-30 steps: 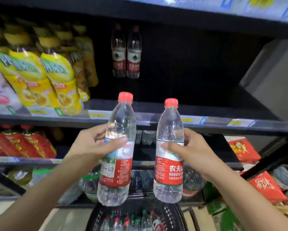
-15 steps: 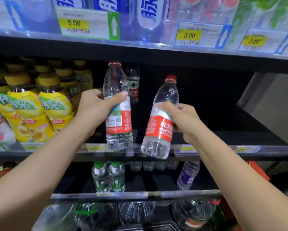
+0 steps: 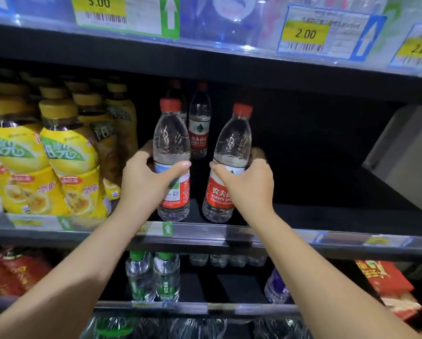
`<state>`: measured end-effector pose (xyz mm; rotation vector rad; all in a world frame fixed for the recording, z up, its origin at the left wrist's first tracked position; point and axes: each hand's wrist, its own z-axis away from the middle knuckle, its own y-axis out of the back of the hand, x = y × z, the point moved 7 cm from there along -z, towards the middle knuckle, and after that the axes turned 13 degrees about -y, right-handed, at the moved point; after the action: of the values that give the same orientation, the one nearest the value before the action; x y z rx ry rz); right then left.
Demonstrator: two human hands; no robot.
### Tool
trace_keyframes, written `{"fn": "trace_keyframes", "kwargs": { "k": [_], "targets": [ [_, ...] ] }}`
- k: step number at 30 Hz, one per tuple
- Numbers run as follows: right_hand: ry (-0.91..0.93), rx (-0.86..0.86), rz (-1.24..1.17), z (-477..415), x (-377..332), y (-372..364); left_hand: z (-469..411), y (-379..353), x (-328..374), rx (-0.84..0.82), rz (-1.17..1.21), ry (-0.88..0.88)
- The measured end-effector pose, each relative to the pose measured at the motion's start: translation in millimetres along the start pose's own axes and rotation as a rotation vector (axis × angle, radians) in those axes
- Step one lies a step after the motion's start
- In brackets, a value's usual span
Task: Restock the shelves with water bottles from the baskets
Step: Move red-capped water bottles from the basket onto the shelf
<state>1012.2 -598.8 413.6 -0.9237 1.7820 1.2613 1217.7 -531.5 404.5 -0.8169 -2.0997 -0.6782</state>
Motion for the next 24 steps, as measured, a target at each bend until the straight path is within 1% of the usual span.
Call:
{"fn": "trace_keyframes", "kwargs": {
  "k": [5,11,13,15,18,20,24],
  "targets": [
    [-0.003,-0.011,-0.008,5,0,-6,5,-1,0,-0.066,0.0,-0.06],
    [0.043,-0.029,-0.038,15,8,-17,13,4,-11,-0.097,0.045,-0.07],
    [0.057,-0.037,-0.053,20,8,-16,15,4,-12,-0.135,-0.01,-0.074],
    [0.032,-0.068,-0.079,21,10,-14,18,4,-14,-0.173,-0.098,-0.056],
    [-0.062,-0.206,-0.033,23,20,-18,24,9,-15,-0.164,-0.243,-0.013],
    [-0.089,-0.269,0.029,25,26,-20,23,9,-15,-0.144,-0.3,-0.019],
    [-0.098,-0.224,0.07,12,26,-28,8,1,-25,-0.126,-0.33,0.004]
  ]
}}
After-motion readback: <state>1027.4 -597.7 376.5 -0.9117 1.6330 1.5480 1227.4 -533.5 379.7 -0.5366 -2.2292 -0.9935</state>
